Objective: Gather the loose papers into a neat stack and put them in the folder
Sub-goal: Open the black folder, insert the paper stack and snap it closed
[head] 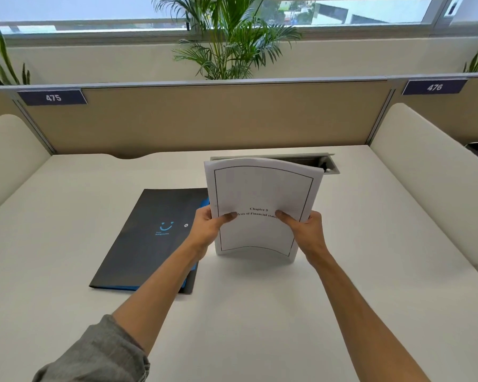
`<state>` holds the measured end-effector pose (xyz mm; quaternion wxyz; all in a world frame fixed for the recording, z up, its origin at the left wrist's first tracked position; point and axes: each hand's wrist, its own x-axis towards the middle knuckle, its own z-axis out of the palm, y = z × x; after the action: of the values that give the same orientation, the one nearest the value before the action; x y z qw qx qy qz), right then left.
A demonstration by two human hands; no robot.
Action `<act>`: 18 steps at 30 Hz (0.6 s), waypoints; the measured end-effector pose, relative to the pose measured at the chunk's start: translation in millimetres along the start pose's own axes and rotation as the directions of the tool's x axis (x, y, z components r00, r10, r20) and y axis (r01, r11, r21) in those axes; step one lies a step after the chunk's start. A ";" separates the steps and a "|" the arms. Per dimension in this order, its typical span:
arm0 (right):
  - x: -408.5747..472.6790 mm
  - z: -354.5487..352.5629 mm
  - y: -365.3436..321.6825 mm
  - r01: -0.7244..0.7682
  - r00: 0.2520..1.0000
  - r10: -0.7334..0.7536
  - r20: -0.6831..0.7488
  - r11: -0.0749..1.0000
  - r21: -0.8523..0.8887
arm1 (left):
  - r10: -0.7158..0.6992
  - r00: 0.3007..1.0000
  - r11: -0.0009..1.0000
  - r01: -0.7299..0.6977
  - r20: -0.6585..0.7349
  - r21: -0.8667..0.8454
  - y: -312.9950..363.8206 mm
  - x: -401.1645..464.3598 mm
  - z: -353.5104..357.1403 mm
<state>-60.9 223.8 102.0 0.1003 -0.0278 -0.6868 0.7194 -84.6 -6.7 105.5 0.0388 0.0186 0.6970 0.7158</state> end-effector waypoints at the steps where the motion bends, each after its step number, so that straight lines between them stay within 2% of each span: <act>1: -0.7 -0.2 0.7 -0.010 1.000 0.010 -0.002 1.000 -0.007 | -0.009 1.000 1.000 0.009 0.001 0.010 1.0 -1.3 0.7; 6: -3.4 -0.3 6.8 -0.027 1.000 0.028 0.009 1.000 -0.008 | -0.039 0.999 0.998 0.039 0.004 0.041 1.4 -5.1 2.5; 11: -1.5 -6.5 11.1 -0.027 0.999 0.029 0.020 0.997 -0.071 | -0.044 0.997 0.999 0.043 -0.067 -0.014 2.5 -2.4 0.8; 15: -5.2 -18.4 17.6 -0.028 0.999 0.031 0.032 0.994 -0.102 | -0.112 0.979 0.986 0.089 -0.170 -0.139 7.9 1.3 -2.7; 18: -8.5 -23.2 25.7 -0.083 0.996 0.082 -0.033 0.996 -0.038 | -0.189 0.961 0.934 0.114 -0.199 -0.339 12.0 4.6 -6.5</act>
<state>-51.2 244.0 74.4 0.0807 -0.0695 -0.6974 0.7087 -90.2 -13.1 117.2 0.0162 -0.1247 0.5690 0.8127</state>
